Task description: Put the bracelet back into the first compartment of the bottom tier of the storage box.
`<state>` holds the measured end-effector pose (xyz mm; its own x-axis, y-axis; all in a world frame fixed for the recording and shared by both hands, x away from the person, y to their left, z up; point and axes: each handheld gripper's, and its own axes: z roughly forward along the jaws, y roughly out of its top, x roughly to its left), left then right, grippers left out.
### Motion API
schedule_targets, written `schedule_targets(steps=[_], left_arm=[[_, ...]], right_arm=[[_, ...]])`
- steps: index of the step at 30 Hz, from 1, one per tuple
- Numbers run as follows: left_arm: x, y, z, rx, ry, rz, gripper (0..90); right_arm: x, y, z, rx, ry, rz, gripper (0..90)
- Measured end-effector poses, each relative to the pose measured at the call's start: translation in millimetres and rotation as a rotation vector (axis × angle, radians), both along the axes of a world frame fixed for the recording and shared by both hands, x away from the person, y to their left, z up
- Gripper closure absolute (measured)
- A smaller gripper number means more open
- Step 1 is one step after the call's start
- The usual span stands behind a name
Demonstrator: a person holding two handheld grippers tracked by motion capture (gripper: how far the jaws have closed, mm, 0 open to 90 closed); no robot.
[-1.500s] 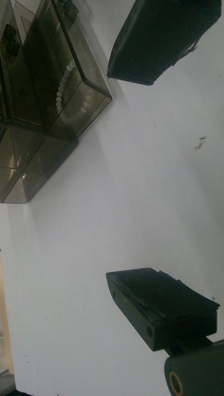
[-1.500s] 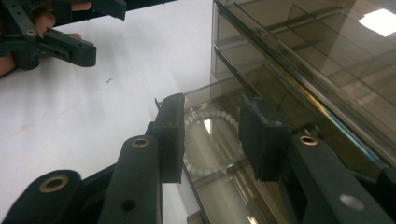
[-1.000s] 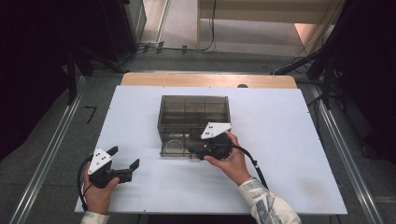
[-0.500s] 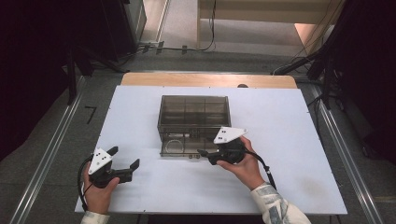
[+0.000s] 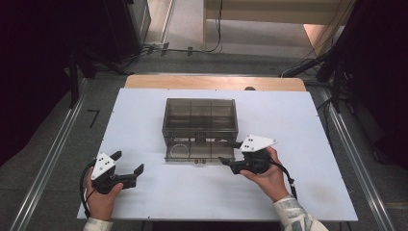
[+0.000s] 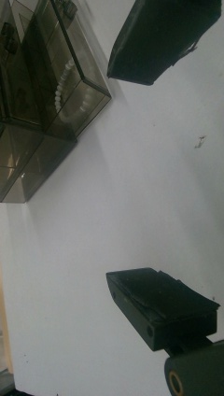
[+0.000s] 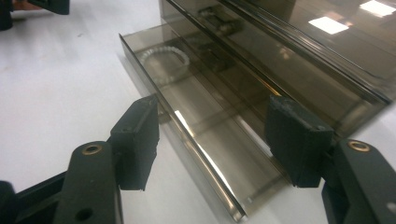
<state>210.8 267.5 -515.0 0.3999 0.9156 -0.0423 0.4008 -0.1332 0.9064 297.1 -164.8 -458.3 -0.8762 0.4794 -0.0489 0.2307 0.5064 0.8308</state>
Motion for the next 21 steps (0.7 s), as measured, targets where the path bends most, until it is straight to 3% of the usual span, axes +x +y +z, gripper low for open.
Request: schedule_targets(steps=[21], left_arm=[[0.0,-0.2,-0.1,0.007,-0.002,0.001,4.7]], right_arm=[[-6.3,-41.0,-5.2,-0.002,-0.011,-0.077,30.1]])
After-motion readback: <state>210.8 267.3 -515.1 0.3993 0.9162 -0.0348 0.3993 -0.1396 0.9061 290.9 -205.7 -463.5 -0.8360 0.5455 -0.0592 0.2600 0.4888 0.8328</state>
